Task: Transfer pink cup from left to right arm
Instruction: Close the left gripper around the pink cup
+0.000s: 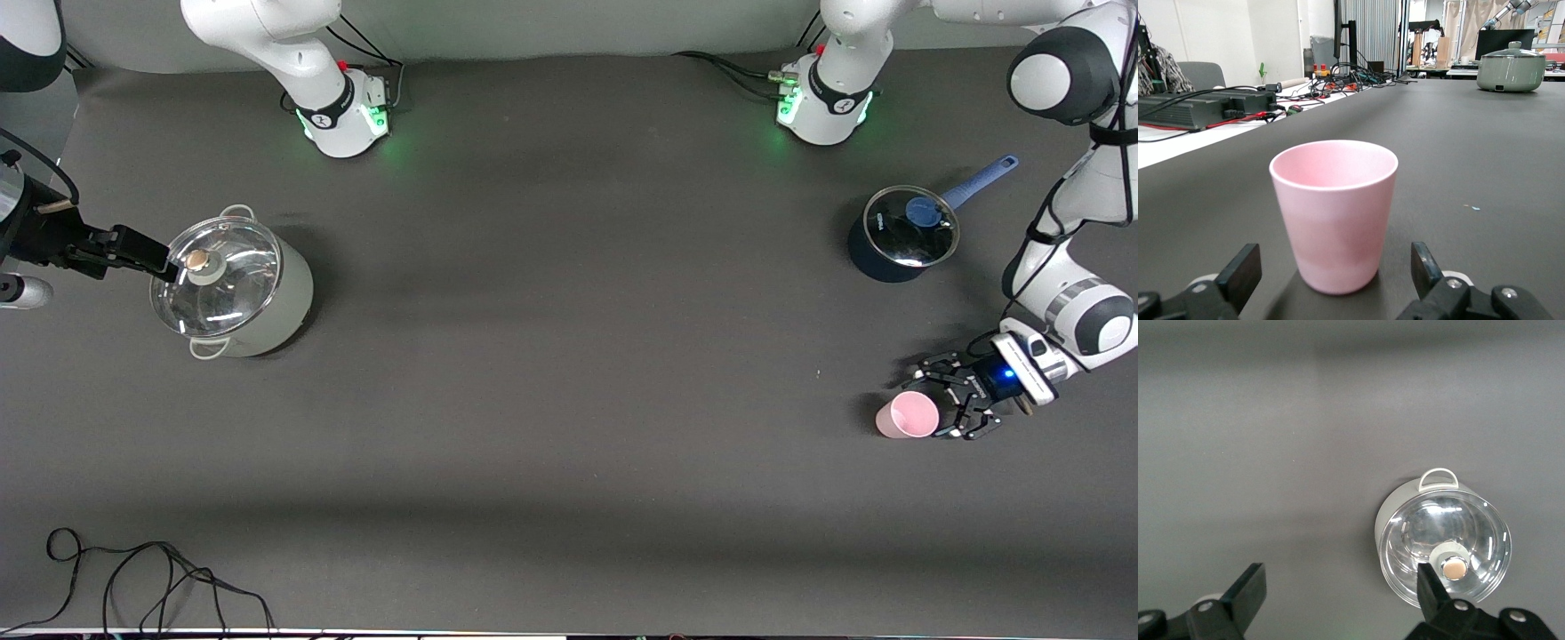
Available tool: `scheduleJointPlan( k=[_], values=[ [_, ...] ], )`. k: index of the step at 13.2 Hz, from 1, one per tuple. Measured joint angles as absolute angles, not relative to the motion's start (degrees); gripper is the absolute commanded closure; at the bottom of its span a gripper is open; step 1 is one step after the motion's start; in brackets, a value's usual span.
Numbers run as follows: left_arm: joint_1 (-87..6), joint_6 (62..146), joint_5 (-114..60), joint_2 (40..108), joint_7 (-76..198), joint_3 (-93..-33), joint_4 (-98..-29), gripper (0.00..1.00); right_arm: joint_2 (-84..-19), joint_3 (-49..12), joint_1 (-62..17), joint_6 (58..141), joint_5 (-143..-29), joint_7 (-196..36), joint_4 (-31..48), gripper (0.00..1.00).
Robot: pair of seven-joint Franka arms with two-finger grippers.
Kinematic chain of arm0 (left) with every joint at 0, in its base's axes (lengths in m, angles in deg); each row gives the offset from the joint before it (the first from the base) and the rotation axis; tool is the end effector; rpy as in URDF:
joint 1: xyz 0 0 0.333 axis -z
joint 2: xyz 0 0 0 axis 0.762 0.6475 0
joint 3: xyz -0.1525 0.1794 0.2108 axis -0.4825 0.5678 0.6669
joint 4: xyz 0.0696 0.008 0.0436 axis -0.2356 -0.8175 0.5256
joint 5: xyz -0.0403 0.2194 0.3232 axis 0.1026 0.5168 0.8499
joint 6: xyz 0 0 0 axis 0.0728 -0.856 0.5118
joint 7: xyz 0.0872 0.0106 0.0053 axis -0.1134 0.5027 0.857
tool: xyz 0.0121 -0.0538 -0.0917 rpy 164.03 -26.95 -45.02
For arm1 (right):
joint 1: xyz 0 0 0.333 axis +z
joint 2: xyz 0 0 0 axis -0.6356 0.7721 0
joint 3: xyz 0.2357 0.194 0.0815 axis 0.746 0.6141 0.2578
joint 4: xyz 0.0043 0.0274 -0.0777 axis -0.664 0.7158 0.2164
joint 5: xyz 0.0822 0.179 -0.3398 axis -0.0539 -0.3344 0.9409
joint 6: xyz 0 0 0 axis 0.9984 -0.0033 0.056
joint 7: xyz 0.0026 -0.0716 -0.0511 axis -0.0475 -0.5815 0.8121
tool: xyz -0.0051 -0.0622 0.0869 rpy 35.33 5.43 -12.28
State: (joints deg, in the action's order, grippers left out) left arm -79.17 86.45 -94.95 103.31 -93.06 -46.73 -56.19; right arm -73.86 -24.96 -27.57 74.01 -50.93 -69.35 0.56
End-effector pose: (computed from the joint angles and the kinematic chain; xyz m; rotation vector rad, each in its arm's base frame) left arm 0.5937 0.2116 0.0726 1.6798 -1.1487 1.3559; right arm 0.5601 0.0031 0.6099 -3.1129 0.1619 0.0437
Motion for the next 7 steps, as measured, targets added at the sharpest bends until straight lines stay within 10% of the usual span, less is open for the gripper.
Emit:
scheduleJointPlan(
  k=[5,7],
  values=[
    [-76.81,87.22,-99.61,104.39,-96.38,-46.73,-57.18,0.01,-73.85,-24.97,-27.57,74.01,-50.93,-69.35,0.56,0.0],
    [-76.54,87.44,-100.06,104.52,-96.74,-46.73,-57.31,0.28,-73.85,-24.97,-27.57,74.01,-50.93,-69.35,0.56,0.0]
  ],
)
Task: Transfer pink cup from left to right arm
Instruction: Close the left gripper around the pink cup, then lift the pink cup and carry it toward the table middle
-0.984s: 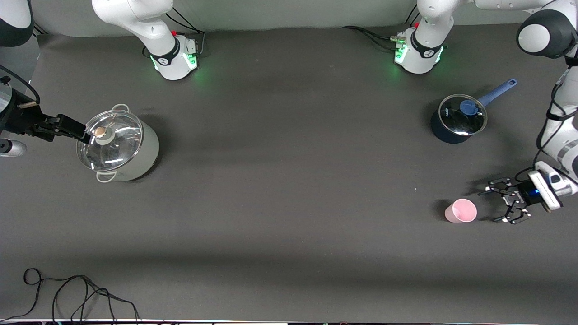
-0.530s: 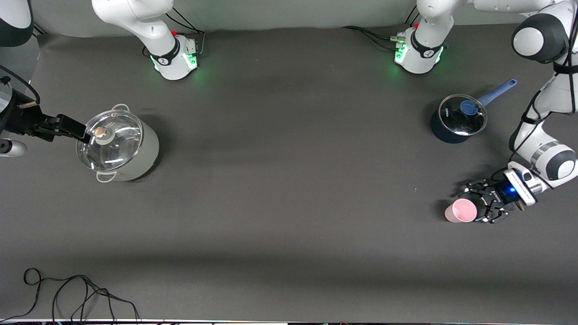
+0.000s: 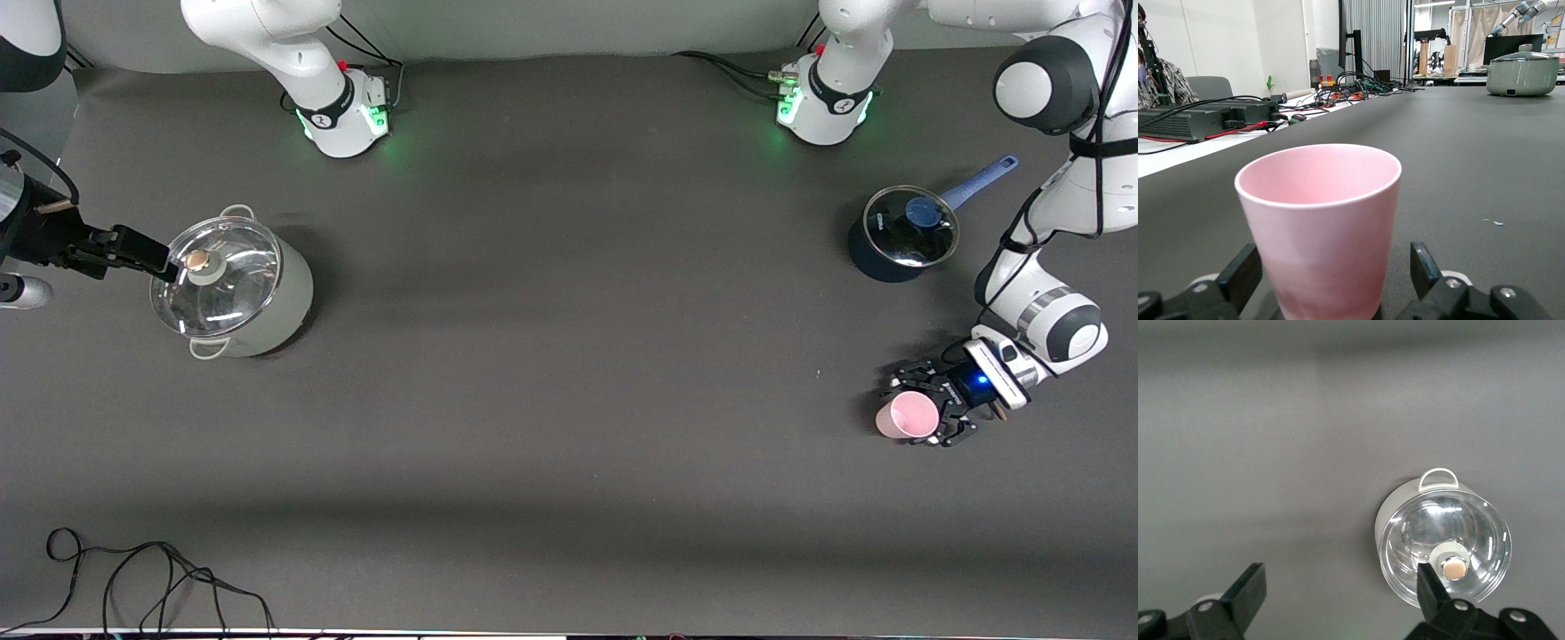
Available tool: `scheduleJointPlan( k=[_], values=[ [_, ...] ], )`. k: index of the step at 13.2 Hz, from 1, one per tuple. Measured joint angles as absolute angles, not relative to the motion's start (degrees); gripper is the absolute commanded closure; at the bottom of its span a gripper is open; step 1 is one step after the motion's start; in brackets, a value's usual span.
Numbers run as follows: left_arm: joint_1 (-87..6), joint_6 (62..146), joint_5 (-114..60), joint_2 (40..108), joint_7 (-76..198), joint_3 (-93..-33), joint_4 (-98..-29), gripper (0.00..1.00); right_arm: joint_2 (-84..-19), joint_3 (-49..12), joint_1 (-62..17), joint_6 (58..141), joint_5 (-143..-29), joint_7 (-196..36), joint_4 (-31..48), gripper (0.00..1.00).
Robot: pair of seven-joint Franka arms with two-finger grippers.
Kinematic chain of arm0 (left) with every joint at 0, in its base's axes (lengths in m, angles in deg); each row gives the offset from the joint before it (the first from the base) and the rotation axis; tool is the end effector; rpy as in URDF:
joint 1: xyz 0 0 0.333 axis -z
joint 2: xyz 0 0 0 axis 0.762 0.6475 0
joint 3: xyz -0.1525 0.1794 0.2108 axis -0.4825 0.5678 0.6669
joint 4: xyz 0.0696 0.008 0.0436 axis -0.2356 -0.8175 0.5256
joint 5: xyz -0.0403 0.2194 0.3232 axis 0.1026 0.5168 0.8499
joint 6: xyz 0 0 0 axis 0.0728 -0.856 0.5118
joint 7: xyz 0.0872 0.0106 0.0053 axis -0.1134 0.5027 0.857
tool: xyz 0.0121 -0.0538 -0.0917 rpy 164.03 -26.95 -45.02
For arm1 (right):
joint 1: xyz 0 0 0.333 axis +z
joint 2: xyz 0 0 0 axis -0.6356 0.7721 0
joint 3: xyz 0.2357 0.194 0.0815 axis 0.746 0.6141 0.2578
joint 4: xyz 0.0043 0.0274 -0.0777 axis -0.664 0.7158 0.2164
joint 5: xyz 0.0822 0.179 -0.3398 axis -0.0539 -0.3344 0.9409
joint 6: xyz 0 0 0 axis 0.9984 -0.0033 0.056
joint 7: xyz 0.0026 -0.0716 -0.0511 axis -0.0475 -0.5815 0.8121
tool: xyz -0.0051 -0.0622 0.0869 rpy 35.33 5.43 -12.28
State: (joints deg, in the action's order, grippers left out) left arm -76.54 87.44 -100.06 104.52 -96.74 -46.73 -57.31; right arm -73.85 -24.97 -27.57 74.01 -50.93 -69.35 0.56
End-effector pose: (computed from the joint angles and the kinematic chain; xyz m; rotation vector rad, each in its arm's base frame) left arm 0.5981 0.1820 0.0564 1.6647 -1.1327 1.4161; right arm 0.5602 0.0030 0.6098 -3.1130 0.1621 0.0439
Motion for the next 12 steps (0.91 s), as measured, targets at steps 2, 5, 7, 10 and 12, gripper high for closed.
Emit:
scheduleJointPlan(
  k=[2,5,7,10,12],
  values=[
    [-76.52,87.57,-100.19,104.52,-96.81,-46.72,-57.31,0.44,-73.85,-24.97,-27.57,74.01,-50.93,-69.35,0.56,0.0],
    [-76.52,87.6,-100.33,104.51,-96.85,-46.7,-57.31,0.47,-73.85,-24.97,-27.57,74.01,-50.93,-69.35,0.56,0.0],
    [-76.36,87.6,-100.42,104.5,-96.83,-46.75,-57.3,0.49,-73.85,-24.97,-27.57,74.01,-50.93,-69.35,0.56,0.0],
    [-75.41,88.33,-104.15,102.95,-96.57,-48.74,-59.06,0.53,-73.85,-24.97,-27.57,74.01,-50.93,-69.35,0.56,0.0],
    [-74.82,94.47,-108.05,98.76,-96.54,-53.44,-63.59,0.53,-73.85,-24.97,-27.57,73.91,-50.93,-69.35,0.56,0.0]
  ],
)
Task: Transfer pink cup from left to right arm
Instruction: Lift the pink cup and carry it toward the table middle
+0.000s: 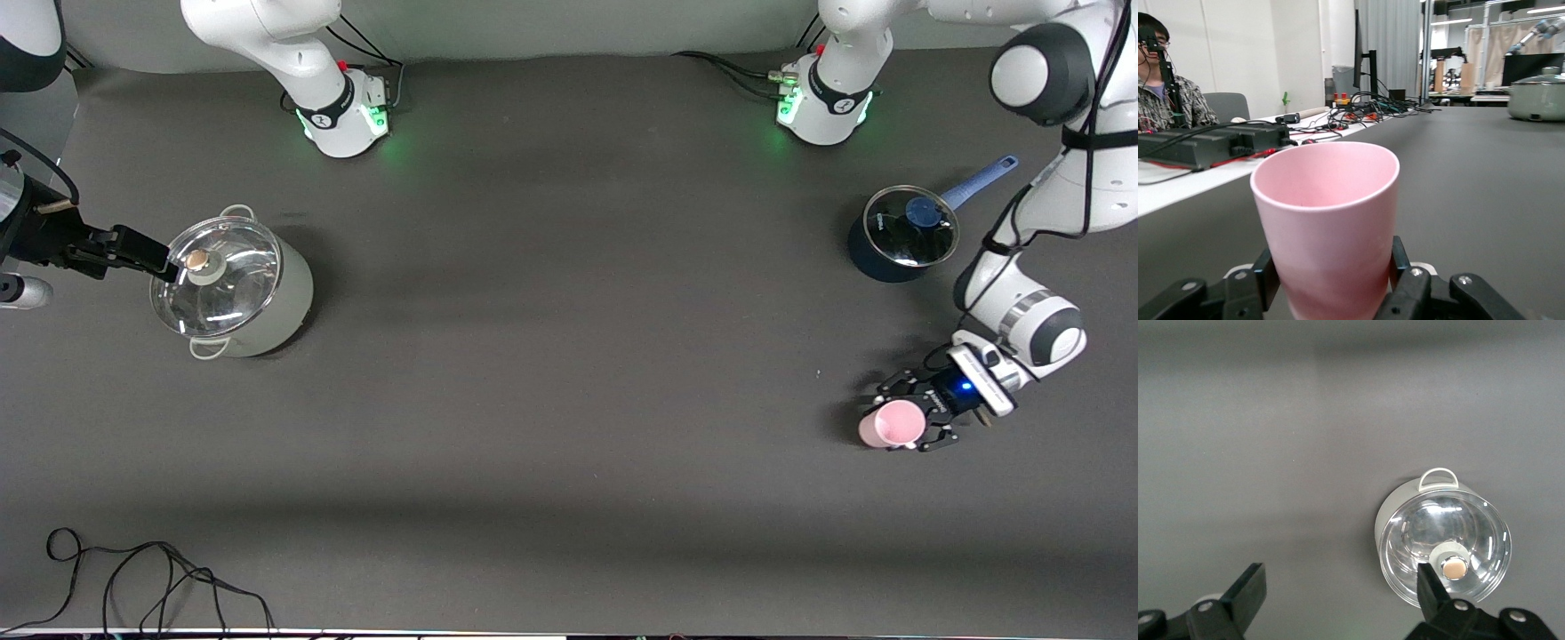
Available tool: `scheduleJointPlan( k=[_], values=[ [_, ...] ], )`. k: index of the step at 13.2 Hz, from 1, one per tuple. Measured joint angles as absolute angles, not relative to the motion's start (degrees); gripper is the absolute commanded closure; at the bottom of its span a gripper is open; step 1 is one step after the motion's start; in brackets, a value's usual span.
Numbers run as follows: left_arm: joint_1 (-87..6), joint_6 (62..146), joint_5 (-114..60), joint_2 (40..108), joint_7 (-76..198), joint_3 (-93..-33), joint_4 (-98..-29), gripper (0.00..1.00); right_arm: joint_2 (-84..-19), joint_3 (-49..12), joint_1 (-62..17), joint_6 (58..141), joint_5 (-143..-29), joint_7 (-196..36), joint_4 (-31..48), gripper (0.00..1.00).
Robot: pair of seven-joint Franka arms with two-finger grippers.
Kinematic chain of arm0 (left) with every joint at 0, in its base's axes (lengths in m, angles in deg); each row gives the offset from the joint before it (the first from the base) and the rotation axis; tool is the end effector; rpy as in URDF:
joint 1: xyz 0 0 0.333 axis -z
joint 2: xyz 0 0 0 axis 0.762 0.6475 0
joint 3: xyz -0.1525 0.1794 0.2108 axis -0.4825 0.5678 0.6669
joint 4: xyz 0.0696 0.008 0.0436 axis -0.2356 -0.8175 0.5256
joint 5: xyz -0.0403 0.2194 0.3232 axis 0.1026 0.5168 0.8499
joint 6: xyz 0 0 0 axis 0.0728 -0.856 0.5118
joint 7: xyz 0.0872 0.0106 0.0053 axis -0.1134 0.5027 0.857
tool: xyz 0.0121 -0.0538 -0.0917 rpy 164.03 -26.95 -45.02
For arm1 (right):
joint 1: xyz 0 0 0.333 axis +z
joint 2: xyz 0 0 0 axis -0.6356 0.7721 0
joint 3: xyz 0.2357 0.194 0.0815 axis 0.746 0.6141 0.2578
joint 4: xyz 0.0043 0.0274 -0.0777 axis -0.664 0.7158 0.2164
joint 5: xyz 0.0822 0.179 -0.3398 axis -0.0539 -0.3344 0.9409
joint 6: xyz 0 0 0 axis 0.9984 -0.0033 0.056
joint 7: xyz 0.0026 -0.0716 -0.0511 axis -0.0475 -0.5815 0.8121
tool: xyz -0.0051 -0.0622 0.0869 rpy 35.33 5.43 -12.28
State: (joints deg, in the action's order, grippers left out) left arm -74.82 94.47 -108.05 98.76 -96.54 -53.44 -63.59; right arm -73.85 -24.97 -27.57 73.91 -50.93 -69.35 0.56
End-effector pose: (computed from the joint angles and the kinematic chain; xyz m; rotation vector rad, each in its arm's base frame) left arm 0.6184 0.1096 0.0927 1.6801 -1.0380 1.4897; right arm 0.5600 0.0030 0.6097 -3.1130 0.1621 0.0466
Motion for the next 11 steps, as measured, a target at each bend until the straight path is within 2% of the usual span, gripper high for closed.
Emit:
scheduleJointPlan(
  k=[7,11],
  values=[
    [-73.45,126.07,-133.63,75.4,-96.52,-80.04,-84.05,0.53,-73.75,-25.04,-27.58,73.82,-51.14,-64.8,0.56,0.0],
    [-73.09,140.87,-149.08,65.15,-96.51,-99.53,-87.79,0.52,-73.75,-24.56,-27.27,73.83,-56.69,-46.39,0.39,0.0]
  ],
)
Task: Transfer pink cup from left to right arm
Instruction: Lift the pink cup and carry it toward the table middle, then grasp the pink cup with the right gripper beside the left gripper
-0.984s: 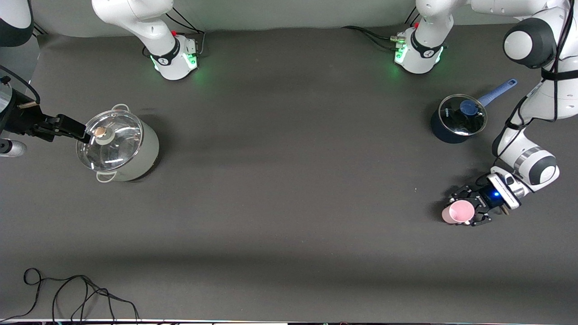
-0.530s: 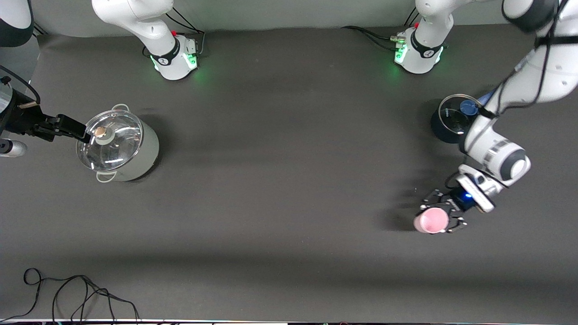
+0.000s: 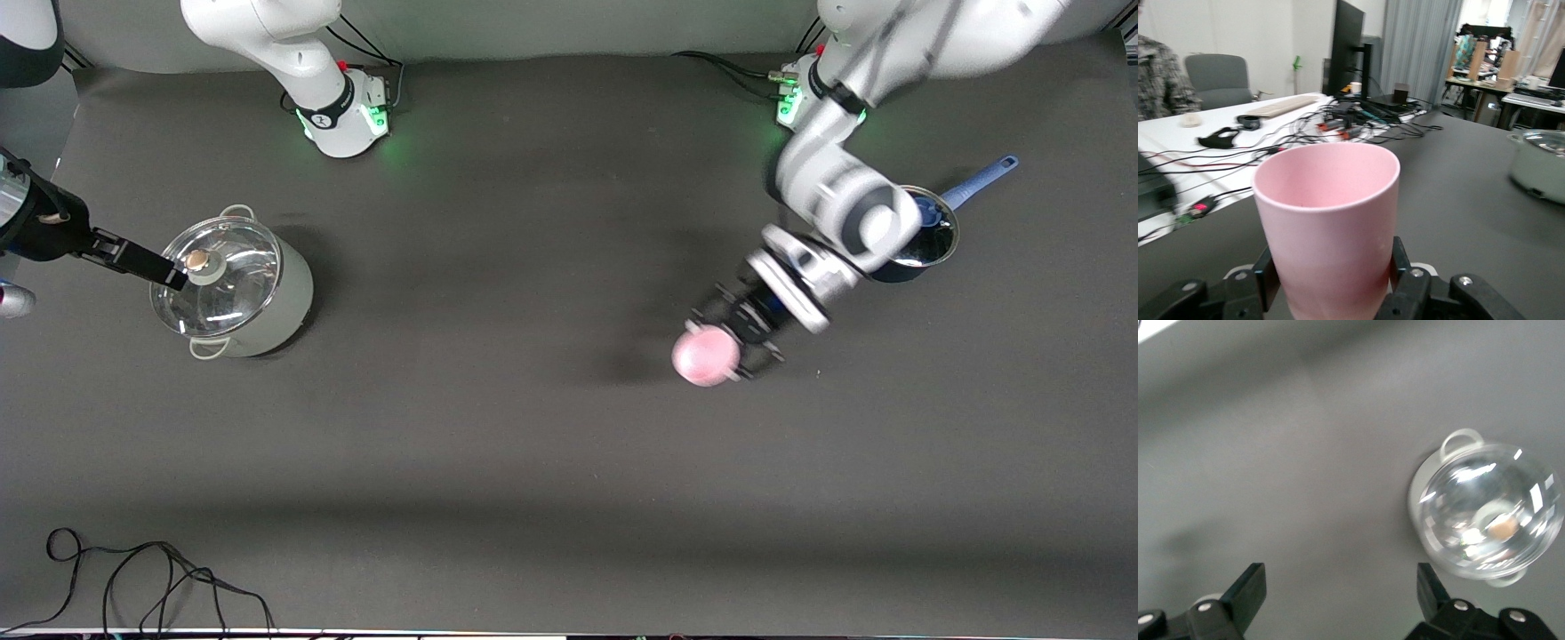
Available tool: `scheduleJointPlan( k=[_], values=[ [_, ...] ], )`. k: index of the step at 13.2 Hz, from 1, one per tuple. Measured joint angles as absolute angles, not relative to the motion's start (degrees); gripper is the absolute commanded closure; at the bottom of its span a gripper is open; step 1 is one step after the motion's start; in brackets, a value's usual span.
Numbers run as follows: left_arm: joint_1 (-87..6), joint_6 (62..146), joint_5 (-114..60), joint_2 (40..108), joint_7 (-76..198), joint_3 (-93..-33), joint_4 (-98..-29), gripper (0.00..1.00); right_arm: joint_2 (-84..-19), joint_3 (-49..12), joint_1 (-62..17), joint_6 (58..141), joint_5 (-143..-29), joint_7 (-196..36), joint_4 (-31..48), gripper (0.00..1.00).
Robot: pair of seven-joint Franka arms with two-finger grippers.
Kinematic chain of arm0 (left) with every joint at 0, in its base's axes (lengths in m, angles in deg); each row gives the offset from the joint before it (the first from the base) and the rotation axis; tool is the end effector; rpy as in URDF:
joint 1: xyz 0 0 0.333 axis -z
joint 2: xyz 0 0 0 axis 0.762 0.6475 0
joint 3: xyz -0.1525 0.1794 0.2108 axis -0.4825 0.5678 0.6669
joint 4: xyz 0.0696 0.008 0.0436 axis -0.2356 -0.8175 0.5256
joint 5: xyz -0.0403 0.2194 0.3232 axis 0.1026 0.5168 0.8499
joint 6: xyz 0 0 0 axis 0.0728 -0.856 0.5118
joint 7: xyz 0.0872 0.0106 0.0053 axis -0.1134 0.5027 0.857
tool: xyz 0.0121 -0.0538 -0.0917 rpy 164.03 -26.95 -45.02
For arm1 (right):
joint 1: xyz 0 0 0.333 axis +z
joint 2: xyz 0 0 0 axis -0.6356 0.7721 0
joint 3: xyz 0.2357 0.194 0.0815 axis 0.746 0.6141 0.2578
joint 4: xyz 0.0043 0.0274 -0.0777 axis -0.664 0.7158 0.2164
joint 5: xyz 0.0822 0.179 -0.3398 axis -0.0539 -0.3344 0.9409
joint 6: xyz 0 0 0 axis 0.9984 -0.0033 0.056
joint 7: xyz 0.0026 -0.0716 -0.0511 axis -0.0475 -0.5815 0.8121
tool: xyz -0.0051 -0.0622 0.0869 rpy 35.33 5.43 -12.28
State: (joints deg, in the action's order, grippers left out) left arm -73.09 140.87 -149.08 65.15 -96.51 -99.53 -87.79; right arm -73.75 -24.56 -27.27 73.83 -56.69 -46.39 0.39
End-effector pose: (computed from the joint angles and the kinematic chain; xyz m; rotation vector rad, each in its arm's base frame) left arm 0.4898 -0.2616 0.3118 1.9369 -0.9222 1.3333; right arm 0.5603 0.0208 0.6108 -2.9342 0.7391 0.0905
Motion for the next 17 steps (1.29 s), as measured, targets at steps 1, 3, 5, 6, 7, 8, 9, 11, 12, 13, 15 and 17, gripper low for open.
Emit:
scheduleJointPlan(
  k=[1,3,5,6,7,8,9,11,12,13,15,17],
  values=[
    [-73.03,142.97,-151.71,63.24,-96.51,-103.37,-87.9,0.52,-73.75,-24.47,-26.62,73.83,-57.6,-42.17,0.27,0.01],
    [-72.93,147.18,-154.99,59.83,-95.24,-109.71,-87.45,0.52,-73.74,-24.35,-24.16,73.83,-58.14,-33.75,0.01,0.01],
    [-71.4,151.46,-155.26,57.27,-91.06,-112.81,-85.68,0.51,-73.47,-24.18,-20.5,73.81,-58.85,-23.96,-0.55,0.01],
    [-70.36,153.14,-155.26,56.48,-89.57,-113.1,-84.63,0.51,-73.02,-24.05,-18.39,73.8,-59.93,-18.51,-1.13,0.01],
    [-69.73,154.17,-155.28,55.98,-88.66,-113.16,-83.64,0.51,-72.33,-23.93,-16.3,73.8,-61.61,-12.75,-1.97,0.01],
    [-69.48,154.76,-155.28,55.81,-87.82,-113.15,-82.77,0.51,-71.31,-23.85,-14.18,73.83,-63.73,-6.43,-3.27,0.01],
    [-69.41,155.28,-155.28,55.83,-87.14,-113.13,-81.93,0.51,-69.96,-23.81,-12.26,73.87,-66.11,-0.27,-5.11,0.01],
    [-69.42,156.3,-155.28,55.85,-86.47,-113.07,-80.66,0.51,-66.5,-23.75,-9.29,73.92,-71.61,10.44,-9.84,0.01],
    [-69.41,156.55,-155.28,55.86,-86.25,-113.06,-80.32,0.51,-64.68,-23.73,-8.04,73.93,-73.76,14.7,-12.29,0.01],
    [-69.41,156.76,-155.28,55.86,-86.11,-113.05,-80.1,0.5,-63.04,-23.71,-6.72,73.92,-75.32,18.21,-14.45,0.01],
    [-69.36,156.91,-155.28,55.9,-85.96,-113.03,-79.76,0.5,-60.33,-23.69,-3.48,73.97,-76.97,24.29,-17.54,0.01],
    [-69.31,156.94,-155.28,55.95,-85.86,-113.02,-79.72,0.5,-57.32,-23.64,0.44,75.1,-77.2,29.19,-20.52,0.0]
  ],
)
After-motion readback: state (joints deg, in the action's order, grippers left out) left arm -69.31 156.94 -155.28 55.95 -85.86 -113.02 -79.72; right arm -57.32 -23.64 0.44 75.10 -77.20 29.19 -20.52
